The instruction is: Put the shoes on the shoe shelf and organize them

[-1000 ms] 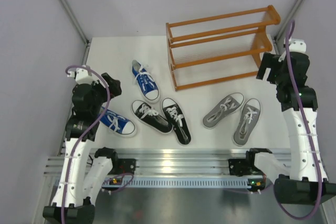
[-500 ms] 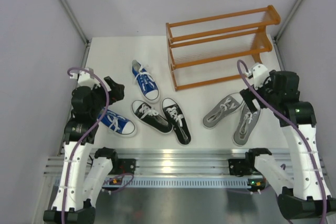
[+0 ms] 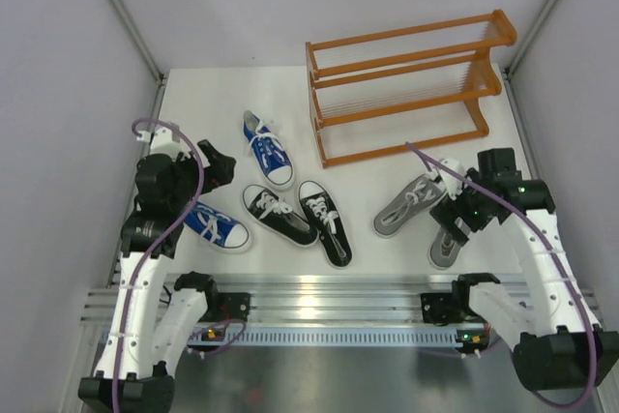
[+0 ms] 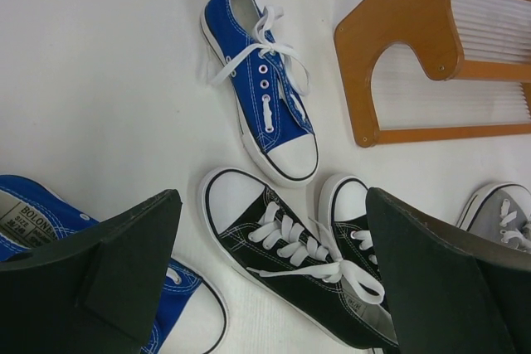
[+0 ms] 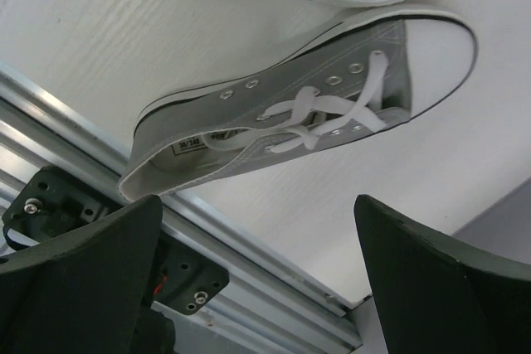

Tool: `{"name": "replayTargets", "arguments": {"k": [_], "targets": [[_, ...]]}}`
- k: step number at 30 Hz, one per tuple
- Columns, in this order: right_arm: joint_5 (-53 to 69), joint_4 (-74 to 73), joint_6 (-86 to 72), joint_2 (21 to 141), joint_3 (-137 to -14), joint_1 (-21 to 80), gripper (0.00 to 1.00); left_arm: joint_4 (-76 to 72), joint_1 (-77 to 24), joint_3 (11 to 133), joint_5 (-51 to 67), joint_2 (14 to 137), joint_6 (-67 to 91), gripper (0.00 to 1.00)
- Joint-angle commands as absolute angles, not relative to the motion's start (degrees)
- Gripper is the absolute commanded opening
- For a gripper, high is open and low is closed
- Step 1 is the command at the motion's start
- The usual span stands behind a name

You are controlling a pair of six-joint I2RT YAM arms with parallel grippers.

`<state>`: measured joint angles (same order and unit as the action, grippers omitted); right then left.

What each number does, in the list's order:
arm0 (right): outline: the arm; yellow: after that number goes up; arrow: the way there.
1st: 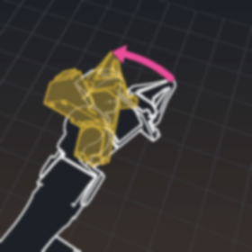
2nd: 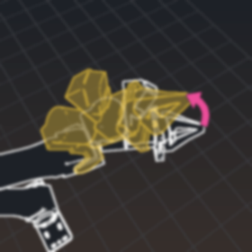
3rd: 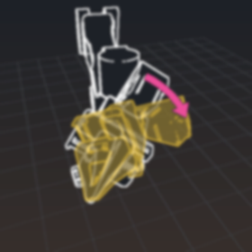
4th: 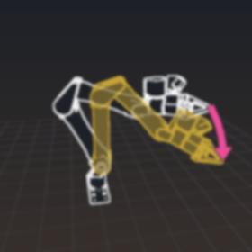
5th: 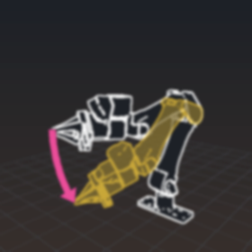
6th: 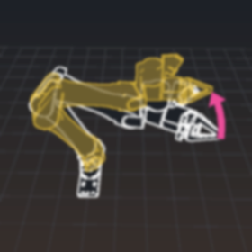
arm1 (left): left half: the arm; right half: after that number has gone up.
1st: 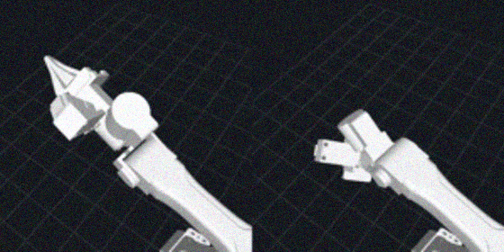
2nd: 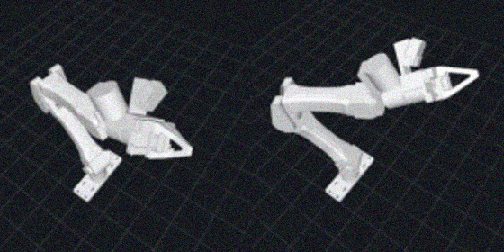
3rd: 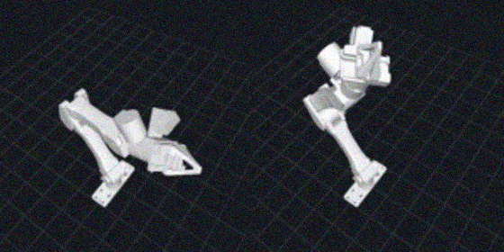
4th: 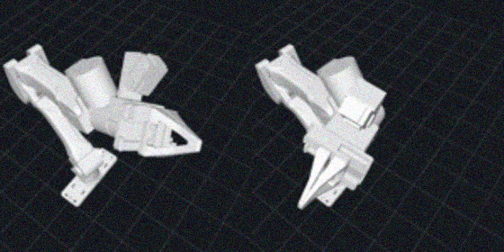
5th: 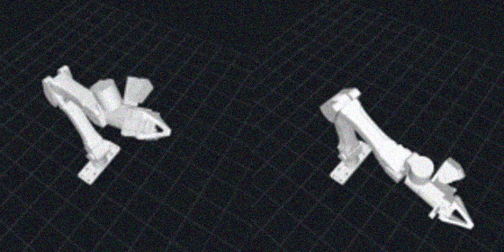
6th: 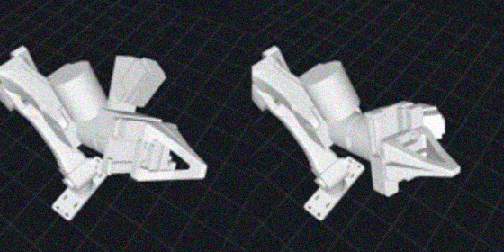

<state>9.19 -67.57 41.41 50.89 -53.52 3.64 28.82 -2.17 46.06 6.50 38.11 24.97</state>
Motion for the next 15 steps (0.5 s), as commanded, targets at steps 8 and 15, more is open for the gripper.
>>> {"name": "replayTargets", "arguments": {"k": [8, 15], "targets": [[3.9, -56.1, 37.2, 55.2, -44.2, 2.8, 0.98, 28.7, -1.8, 45.9, 8.0, 39.3, 25.0, 0.98], [2.2, -47.7, 37.2, 60.4, -37.6, 2.5, 0.76, 28.7, -1.8, 46.4, 8.3, 38.9, 24.9, 0.98]]}}
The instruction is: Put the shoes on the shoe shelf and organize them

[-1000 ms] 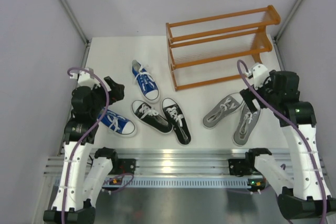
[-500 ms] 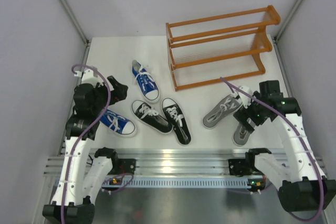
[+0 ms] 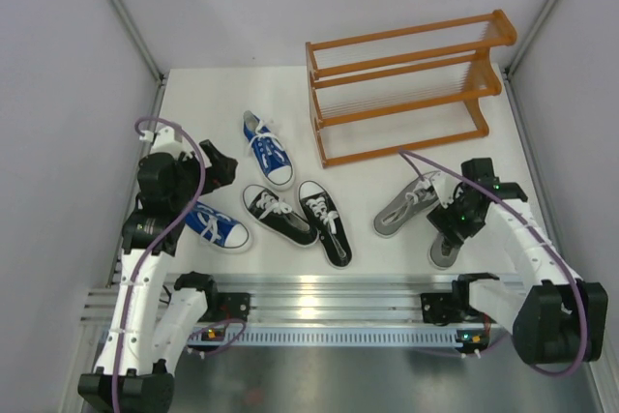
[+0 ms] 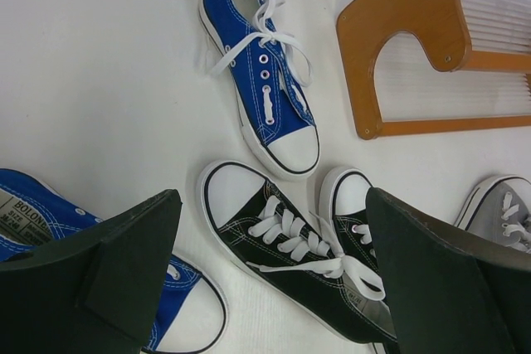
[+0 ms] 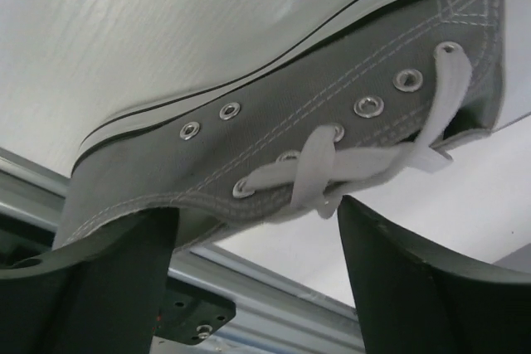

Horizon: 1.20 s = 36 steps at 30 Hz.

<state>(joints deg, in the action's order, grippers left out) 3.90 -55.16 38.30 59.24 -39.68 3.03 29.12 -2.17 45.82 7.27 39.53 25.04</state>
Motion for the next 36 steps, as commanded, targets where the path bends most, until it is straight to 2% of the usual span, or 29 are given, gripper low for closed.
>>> {"name": "replayTargets", "arguments": {"k": [1, 3, 4, 6, 7, 10, 17, 22, 36], "targets": [[2.4, -46.6, 37.2, 60.6, -37.0, 2.5, 0.71, 28.7, -1.8, 46.3, 8.3, 38.6, 25.0, 0.98], [2.2, -43.4, 36.7, 61.3, -35.6, 2.0, 0.64, 28.7, -1.8, 46.2, 8.7, 38.1, 25.3, 0.98], [1.9, -42.8, 36.7, 61.5, -35.3, 1.9, 0.51, 28.7, -1.8, 46.2, 9.0, 37.5, 25.4, 0.98], [1.8, -41.7, 37.2, 61.1, -35.2, 1.1, 0.34, 28.7, -1.8, 46.2, 9.0, 36.9, 25.5, 0.98], [1.8, -41.0, 37.4, 60.6, -35.3, 0.6, 0.19, 28.7, -1.8, 46.2, 9.0, 36.2, 25.6, 0.98], [3.1, -39.3, 39.7, 56.3, -36.6, -3.4, 0.0, 28.7, -1.8, 46.4, 8.7, 35.2, 25.9, 0.98], [10.0, -37.9, 46.2, 53.6, -43.8, -11.9, 0.0, 28.6, -1.8, 47.1, 9.8, 35.2, 26.4, 0.98], [13.8, -34.5, 49.2, 60.2, -47.9, -13.5, 0.0, 28.7, -1.8, 47.8, 10.5, 36.0, 25.5, 0.98], [16.9, -22.5, 37.7, 78.5, -64.9, -14.0, 0.0, 28.6, -1.8, 47.1, 10.8, 33.7, 26.0, 0.98]]}}
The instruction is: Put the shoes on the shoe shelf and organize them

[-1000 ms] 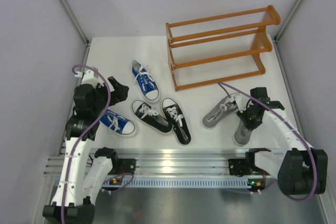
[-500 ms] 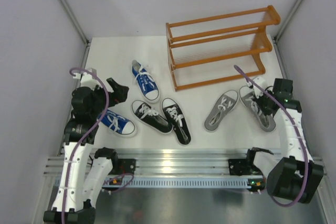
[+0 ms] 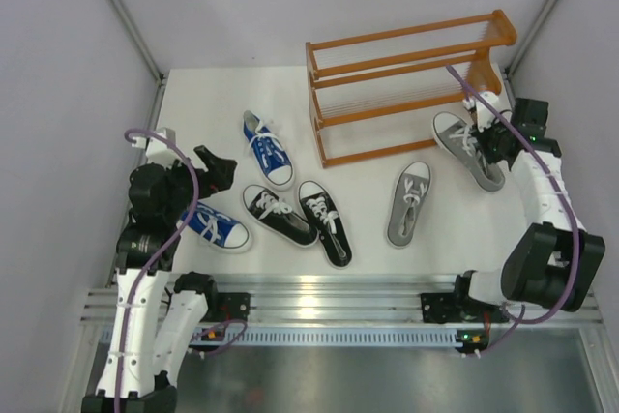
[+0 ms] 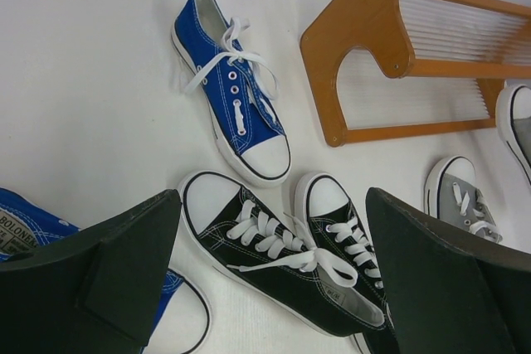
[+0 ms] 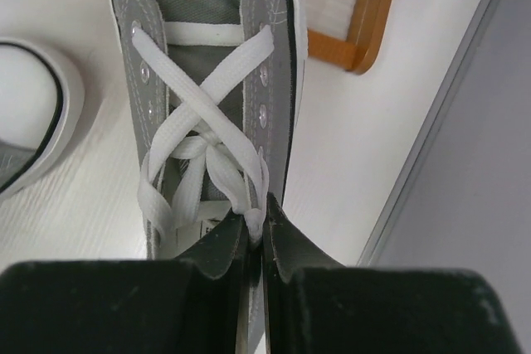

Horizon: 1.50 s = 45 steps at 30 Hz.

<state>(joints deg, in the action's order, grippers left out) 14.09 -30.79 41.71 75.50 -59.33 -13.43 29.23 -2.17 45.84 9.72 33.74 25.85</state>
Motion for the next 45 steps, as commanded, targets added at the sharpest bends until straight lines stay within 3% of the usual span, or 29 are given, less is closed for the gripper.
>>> {"name": "replayTargets", "arguments": {"k": [1, 15, 33, 35, 38, 39, 42, 45], "targets": [[16.9, -22.1, 37.1, 79.8, -65.7, -13.9, 0.0, 28.7, -1.8, 47.3, 10.9, 33.8, 26.0, 0.98], [9.5, -3.0, 27.7, 93.7, -70.9, -8.7, 0.0, 28.6, -1.8, 50.2, 12.0, 36.9, 26.6, 0.98], [-4.1, 4.9, 19.2, 102.4, -75.9, -2.4, 0.0, 27.1, -1.8, 49.9, 13.8, 37.7, 27.9, 0.98], [-4.6, 4.1, 19.1, 103.0, -76.4, -2.3, 0.06, 27.1, -1.8, 49.9, 13.9, 37.5, 28.3, 0.98], [-4.4, 3.3, 19.3, 102.7, -75.9, -2.4, 0.27, 26.9, -1.8, 49.9, 14.5, 37.6, 28.5, 0.98], [-4.0, 2.7, 19.5, 102.6, -75.9, -2.4, 0.38, 26.4, -1.8, 49.8, 14.8, 37.7, 28.5, 0.98], [-3.4, 1.7, 19.8, 101.7, -75.6, -2.4, 0.51, 25.6, -1.8, 50.1, 16.4, 38.3, 29.4, 0.98], [-3.0, 0.2, 20.1, 100.3, -75.5, -2.5, 0.55, 25.3, -1.8, 51.3, 18.1, 40.2, 31.0, 0.98]]}}
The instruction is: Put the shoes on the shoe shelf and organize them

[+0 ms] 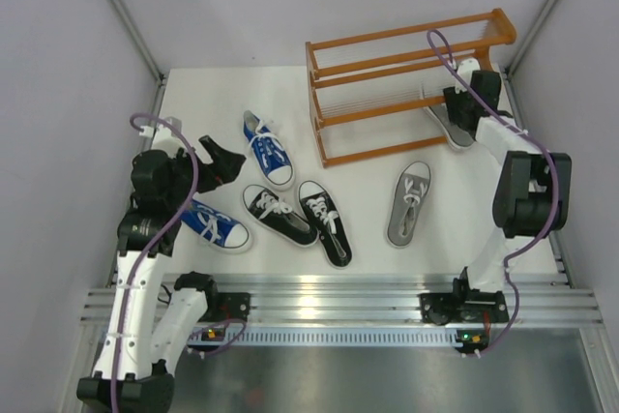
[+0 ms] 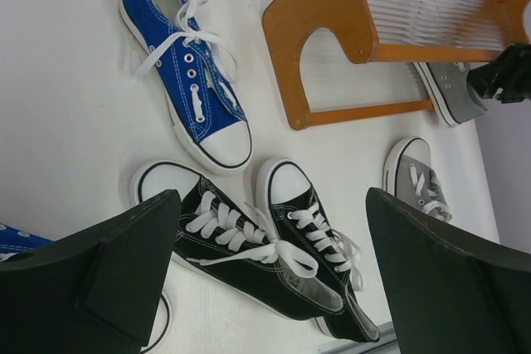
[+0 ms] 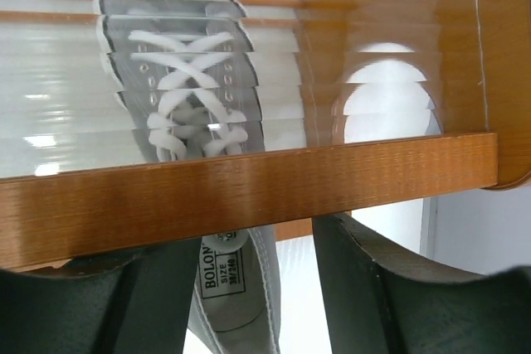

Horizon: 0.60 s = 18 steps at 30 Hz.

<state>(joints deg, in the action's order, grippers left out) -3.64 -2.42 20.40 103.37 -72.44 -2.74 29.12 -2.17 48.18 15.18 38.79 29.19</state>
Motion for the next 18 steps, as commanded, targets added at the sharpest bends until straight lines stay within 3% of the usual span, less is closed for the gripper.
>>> {"name": "replayTargets", "arguments": {"k": [1, 5, 8, 9, 11, 12, 13, 18], "targets": [[-2.6, -1.8, 20.4, 99.8, -75.5, -2.6, 0.55, 25.3, -1.8, 52.1, 18.9, 40.9, 32.1, 0.98], [0.8, -11.9, 22.5, 93.9, -75.1, -4.1, 0.63, 25.1, -4.6, 53.3, 18.9, 45.3, 33.8, 0.98], [12.9, -22.2, 29.2, 87.4, -73.6, -6.1, 0.7, 24.2, -17.9, 54.9, 5.7, 49.9, 33.8, 0.97], [15.4, -24.2, 30.7, 85.5, -72.6, -6.6, 0.77, 23.6, -27.7, 55.5, -1.4, 51.9, 34.2, 0.98], [22.5, -29.3, 35.0, 80.3, -70.4, -8.2, 0.83, 20.9, -36.3, 57.1, -6.0, 59.3, 35.5, 0.97], [24.7, -36.0, 38.5, 79.1, -70.1, -8.6, 0.95, 20.1, -43.2, 59.7, -9.2, 62.1, 35.6, 0.96], [25.7, -38.3, 39.0, 76.5, -69.2, -8.9, 0.99, 19.3, -46.2, 61.3, -10.0, 65.1, 35.7, 0.96], [33.9, -46.4, 40.5, 68.6, -63.5, -11.9, 0.99, 14.0, -54.0, 74.3, -6.1, 86.3, 39.7, 0.79]]}}
